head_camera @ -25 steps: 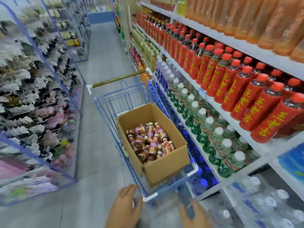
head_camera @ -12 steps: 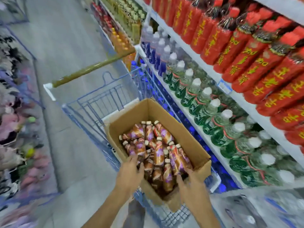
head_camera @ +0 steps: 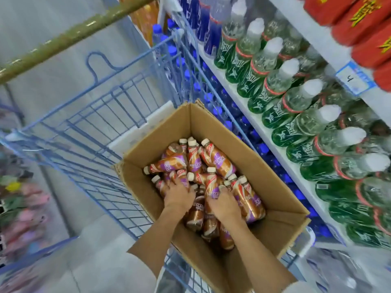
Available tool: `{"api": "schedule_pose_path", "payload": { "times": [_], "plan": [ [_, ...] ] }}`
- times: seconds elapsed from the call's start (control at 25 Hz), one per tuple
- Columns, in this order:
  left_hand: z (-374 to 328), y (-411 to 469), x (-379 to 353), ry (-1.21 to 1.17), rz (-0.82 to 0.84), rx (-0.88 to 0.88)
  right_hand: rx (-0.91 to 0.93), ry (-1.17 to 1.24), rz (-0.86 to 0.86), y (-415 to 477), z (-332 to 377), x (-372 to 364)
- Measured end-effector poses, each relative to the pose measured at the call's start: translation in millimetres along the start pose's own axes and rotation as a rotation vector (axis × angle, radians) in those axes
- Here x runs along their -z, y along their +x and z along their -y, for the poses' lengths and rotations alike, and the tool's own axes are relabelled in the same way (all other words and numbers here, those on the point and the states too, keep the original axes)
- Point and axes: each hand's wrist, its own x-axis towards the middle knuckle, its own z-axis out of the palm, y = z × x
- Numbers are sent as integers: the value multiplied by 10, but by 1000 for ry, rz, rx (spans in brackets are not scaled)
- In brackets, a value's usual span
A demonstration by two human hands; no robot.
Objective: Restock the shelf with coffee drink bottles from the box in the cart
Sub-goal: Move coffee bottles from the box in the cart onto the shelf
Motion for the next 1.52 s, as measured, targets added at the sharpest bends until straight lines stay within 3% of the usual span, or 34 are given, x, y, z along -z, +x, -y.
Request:
{"api": "schedule_pose_path", "payload": {
  "times": [0.08, 0.2, 0.32, 0.48, 0.72, 0.92, 1.2, 1.52],
  "plan": [
    [-27, 151, -92, 6, 23, 67, -48, 4, 35, 234, 1, -180],
    [-70, 255, -149, 33, 21, 127, -31, -8, -51, 363, -2, -321],
    [-113, 115, -19, -157, 40, 166, -44, 64, -34, 294, -18, -283],
    [-143, -500, 278, -464, 127, 147, -77, 364, 36, -192, -104, 12],
    [-345, -1752, 577, -726, 173, -79, -43, 838, -76, -1314, -579, 534],
    [-771, -2723, 245, -862, 347, -172, 27, 1115, -265, -2202, -1387, 858],
    [-1457, -4231, -799, -712, 501, -533, 56, 1309, -529, -3369, -3139, 1140],
    [-1785, -5515, -1952, -630, 668, -604, 116, 1472, -716, -4329, -4803, 1025]
  ]
}}
